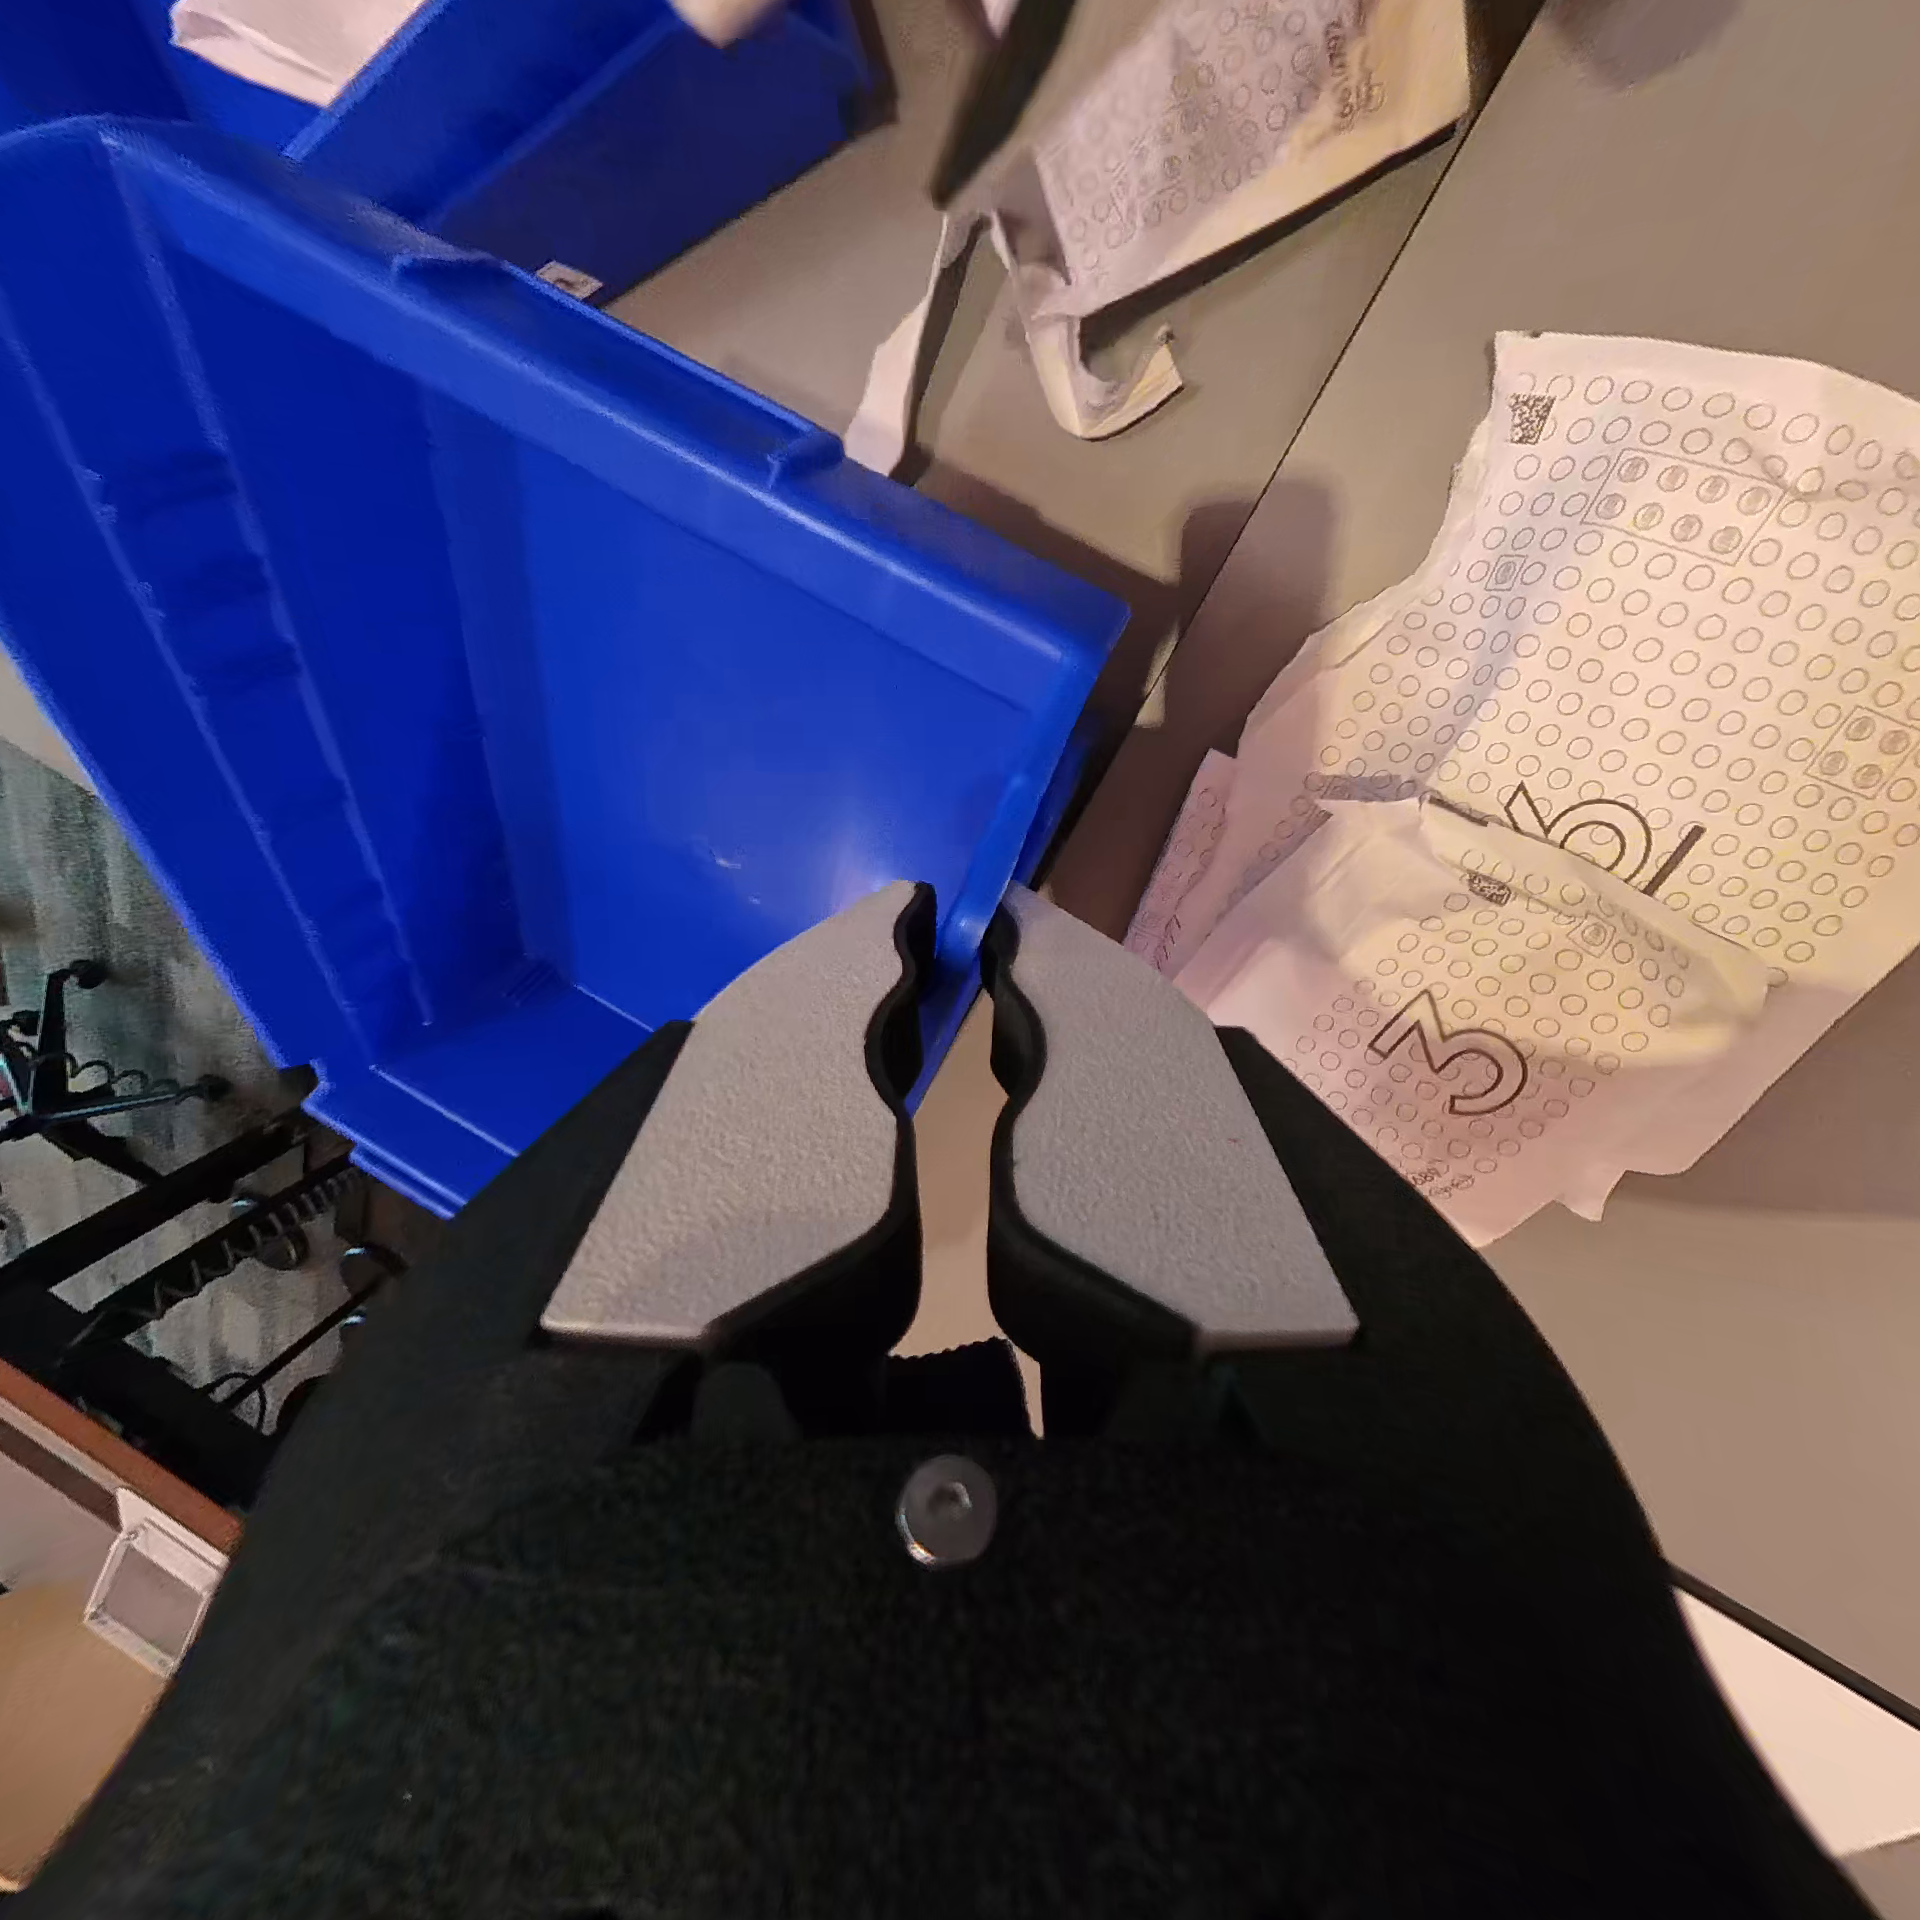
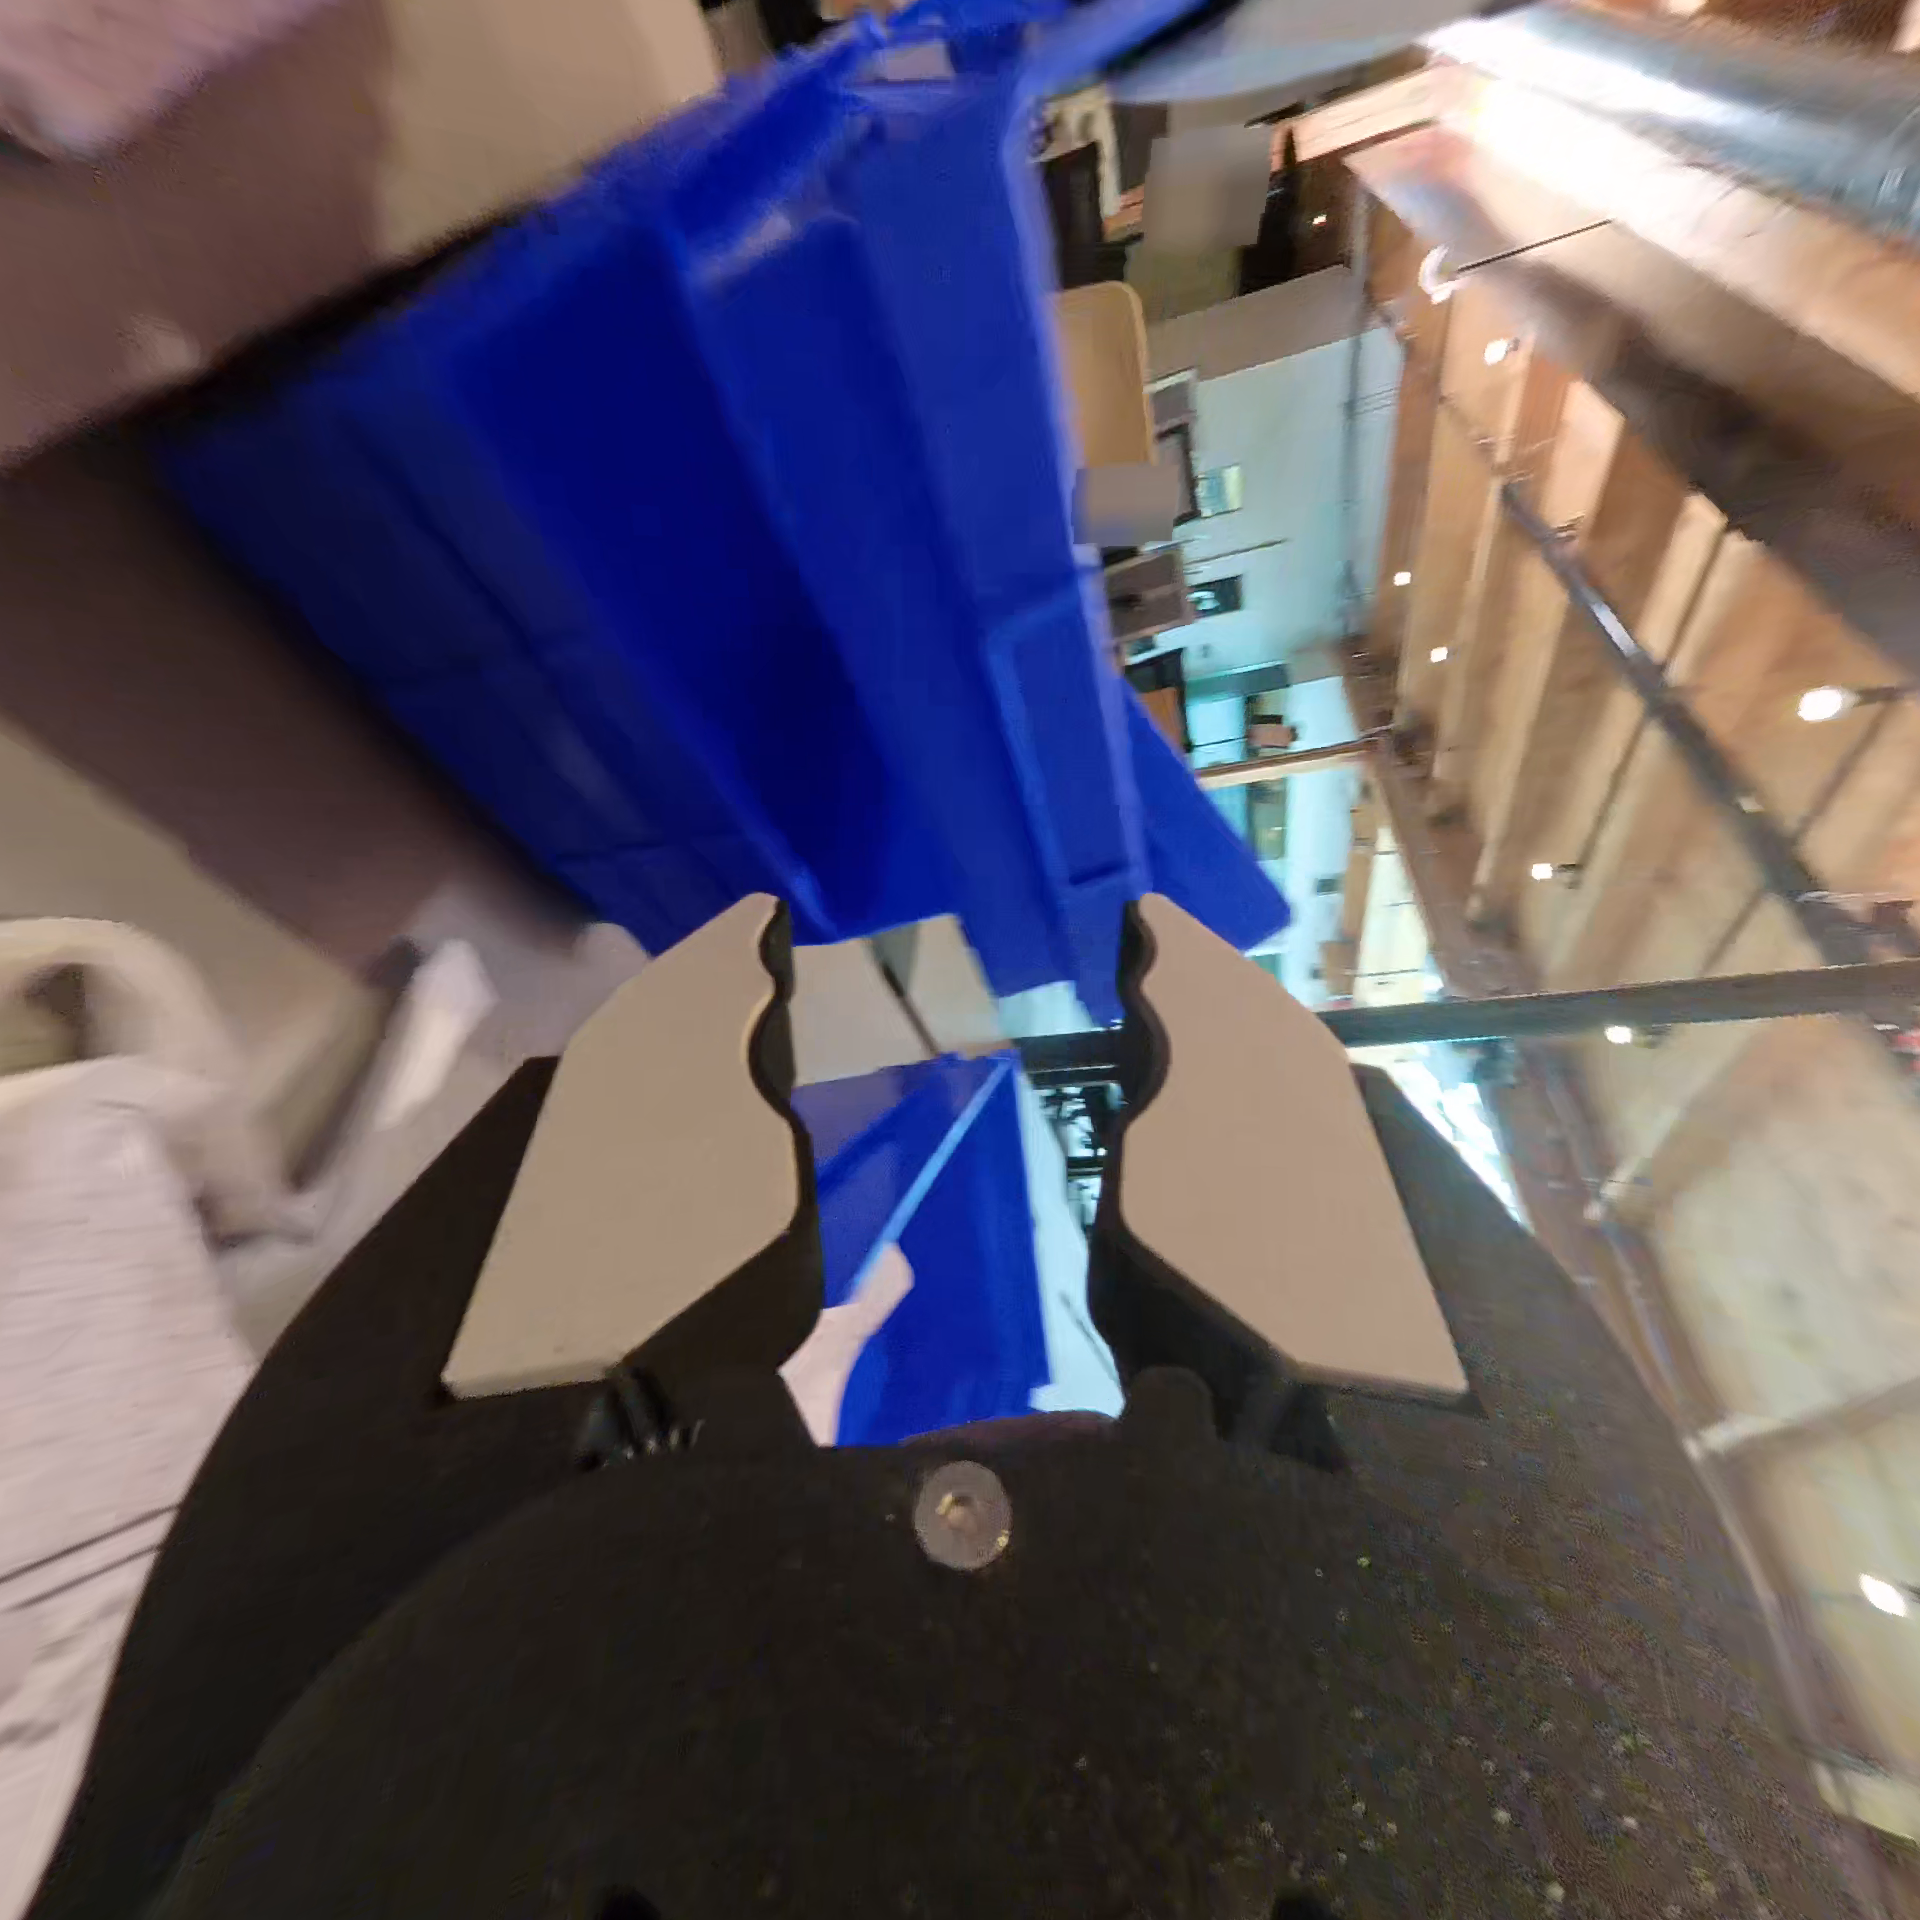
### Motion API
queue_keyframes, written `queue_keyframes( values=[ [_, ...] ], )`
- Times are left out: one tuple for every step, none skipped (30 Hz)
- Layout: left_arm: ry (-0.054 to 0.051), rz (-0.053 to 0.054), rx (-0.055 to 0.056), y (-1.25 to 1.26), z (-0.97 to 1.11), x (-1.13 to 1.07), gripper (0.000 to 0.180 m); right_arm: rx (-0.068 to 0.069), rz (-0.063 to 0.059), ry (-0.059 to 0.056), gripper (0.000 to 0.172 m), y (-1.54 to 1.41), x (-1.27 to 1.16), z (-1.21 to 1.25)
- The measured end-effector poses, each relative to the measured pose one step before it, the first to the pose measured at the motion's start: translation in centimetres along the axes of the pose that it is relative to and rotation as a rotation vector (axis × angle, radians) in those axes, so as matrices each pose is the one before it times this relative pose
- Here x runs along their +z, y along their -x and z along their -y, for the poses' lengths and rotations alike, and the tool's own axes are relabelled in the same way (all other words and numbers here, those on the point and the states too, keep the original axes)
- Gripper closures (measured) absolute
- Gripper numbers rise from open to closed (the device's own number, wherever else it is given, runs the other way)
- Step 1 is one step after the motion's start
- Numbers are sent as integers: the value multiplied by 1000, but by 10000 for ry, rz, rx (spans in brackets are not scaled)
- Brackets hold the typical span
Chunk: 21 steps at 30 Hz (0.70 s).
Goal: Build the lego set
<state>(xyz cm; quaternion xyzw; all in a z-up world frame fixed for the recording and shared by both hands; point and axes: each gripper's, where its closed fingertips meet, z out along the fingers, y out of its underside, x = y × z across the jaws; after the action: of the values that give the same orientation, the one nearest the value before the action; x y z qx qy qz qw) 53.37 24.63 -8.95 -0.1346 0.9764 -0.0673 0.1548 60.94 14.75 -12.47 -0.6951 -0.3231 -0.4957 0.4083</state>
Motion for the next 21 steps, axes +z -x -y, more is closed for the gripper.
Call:
queue_keyframes(
  values=[
    [0,-26,42,-129,115,270,172,-248,-227,19,105,-1150,389,-199],
    [33,-21,58,-97,111,215,173,-275,-67,14,97,-750,642,-5],
    [78,-21,59,-62,96,179,173,-370,122,-30,92,-245,753,205],
    [122,-25,66,-68,49,133,173,-515,204,-48,89,132,789,345],
    [141,-10,86,-64,22,86,173,-634,298,15,86,453,789,337],
    [134,2,83,-56,14,62,173,-627,331,129,83,555,789,193],
    [104,-19,76,-113,29,81,174,-486,251,193,82,434,803,74],
    [77,-19,82,-146,46,96,174,-323,263,175,82,447,755,52],
    [48,-40,56,-210,103,101,174,-229,309,103,86,562,660,127],
    [25,-31,28,-198,161,74,174,-143,205,68,98,442,485,136],
    [141,76,49,-72,13,117,174,-36,6,-9,113,-45,166,166],
    [151,53,67,-120,-4,106,173,43,194,74,114,81,28,35],
    [144,266,-17,178,-36,-63,172,111,107,236,114,-54,3,-161],
    [117,320,-102,309,-24,-337,171,142,63,234,114,-47,-12,-183],
    [0,337,-162,330,109,-691,167,33,20,174,115,10,-3,-206],
    [18,545,-198,652,41,-961,155,26,-11,93,115,9,-2,-174],
    [92,591,-247,747,-132,-1157,141,154,30,58,115,-15,5,-184],
    [173,569,-295,723,-321,-1309,130,178,41,68,115,-99,-14,-200],
    [260,632,-306,729,-505,-1412,122,93,35,43,115,-163,-44,-147],
    [325,574,-241,480,-643,-1482,119,124,80,6,115,-196,-74,-57],
    [292,401,-160,15,-677,-1552,119,197,133,-78,115,-238,-166,97]
  ],
)
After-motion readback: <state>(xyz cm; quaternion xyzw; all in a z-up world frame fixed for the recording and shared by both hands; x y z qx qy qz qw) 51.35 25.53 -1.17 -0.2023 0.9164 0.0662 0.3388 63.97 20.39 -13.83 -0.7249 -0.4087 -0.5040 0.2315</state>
